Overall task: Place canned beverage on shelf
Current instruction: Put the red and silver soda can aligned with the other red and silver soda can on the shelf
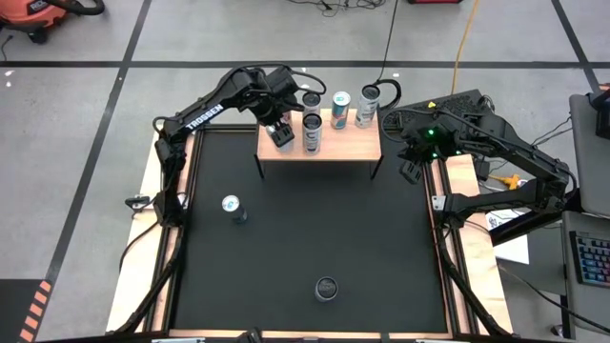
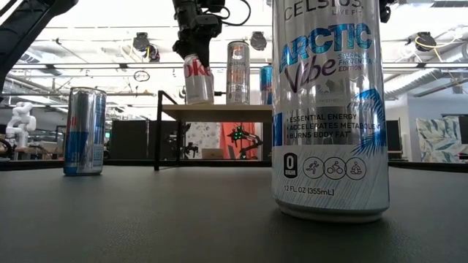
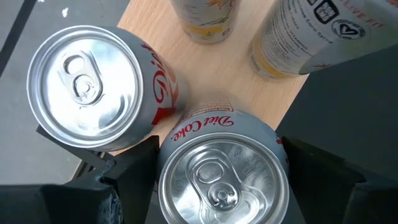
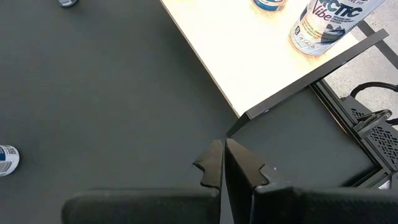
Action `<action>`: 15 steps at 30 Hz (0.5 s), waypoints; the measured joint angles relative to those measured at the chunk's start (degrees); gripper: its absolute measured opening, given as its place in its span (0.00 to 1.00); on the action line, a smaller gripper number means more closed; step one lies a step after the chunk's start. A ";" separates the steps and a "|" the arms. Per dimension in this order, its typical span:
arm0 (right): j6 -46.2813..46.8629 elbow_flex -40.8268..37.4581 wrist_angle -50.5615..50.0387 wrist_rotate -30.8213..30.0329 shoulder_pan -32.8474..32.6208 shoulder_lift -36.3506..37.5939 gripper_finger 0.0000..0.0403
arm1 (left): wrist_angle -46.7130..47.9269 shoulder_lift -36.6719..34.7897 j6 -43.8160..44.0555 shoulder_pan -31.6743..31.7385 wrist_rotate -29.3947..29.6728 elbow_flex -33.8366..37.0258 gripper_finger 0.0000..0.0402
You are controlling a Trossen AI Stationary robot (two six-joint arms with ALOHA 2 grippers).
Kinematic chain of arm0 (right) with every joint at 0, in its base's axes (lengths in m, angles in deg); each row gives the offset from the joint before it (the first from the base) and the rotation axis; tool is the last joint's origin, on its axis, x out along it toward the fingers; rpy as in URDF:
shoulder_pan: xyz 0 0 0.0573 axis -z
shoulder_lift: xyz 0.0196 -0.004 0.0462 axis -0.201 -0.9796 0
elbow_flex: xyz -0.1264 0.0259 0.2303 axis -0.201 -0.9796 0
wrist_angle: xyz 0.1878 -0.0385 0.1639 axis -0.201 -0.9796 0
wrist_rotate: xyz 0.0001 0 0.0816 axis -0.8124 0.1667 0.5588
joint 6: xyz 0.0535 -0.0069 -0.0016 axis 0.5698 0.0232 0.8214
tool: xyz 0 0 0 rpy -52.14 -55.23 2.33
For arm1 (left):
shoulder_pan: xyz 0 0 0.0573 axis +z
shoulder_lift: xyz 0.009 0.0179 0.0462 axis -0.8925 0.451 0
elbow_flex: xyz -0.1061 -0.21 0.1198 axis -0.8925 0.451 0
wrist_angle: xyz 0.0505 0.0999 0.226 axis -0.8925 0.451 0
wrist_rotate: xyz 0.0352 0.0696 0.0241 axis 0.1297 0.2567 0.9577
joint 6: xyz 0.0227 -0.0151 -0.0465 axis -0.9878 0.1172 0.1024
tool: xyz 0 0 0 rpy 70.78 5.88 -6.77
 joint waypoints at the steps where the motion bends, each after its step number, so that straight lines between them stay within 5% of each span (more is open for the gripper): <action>1: 0.00 0.00 0.00 0.00 0.02 0.00 0.00 | -0.17 0.00 -0.19 0.00 0.01 0.00 0.76; 15: 0.00 0.00 -0.01 0.00 0.00 0.01 0.00 | 0.01 0.00 -1.49 0.09 2.78 -0.02 0.76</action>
